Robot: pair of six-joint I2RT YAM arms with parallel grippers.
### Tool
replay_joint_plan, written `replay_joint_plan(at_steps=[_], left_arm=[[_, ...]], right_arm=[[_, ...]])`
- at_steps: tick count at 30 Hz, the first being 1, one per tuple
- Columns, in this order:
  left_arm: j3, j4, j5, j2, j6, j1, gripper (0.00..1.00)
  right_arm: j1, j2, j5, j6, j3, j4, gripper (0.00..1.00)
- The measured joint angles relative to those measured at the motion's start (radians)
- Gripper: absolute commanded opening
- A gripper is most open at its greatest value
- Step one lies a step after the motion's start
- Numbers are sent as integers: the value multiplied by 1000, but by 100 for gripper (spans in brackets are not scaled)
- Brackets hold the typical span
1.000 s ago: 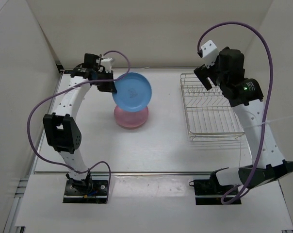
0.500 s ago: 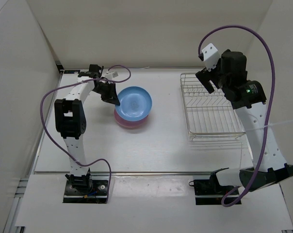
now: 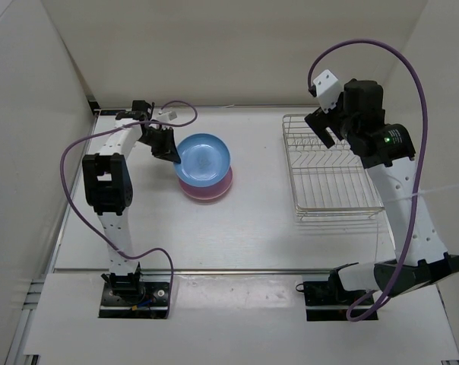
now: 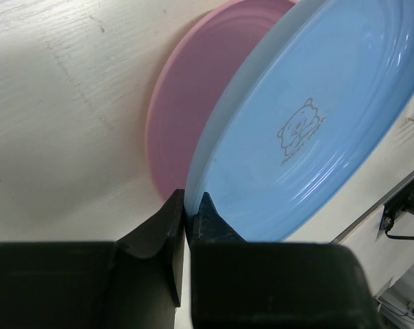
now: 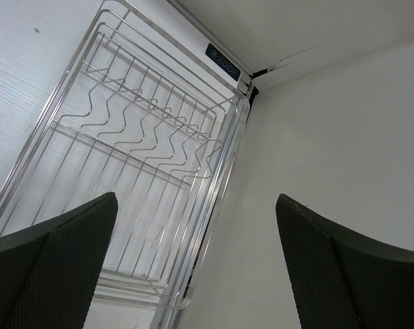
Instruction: Unload the plates from the dish rack
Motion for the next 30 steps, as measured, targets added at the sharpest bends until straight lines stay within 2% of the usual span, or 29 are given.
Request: replay_joint_plan(at_steps=[28,30], left_arm=[[-35,19,-58,71,10,-53,11],[-35,20,-60,72,10,-56,13]], right_arm=[[0,10,-19,2,18,-1,100],[0,10,-21,2,18,-1,100]])
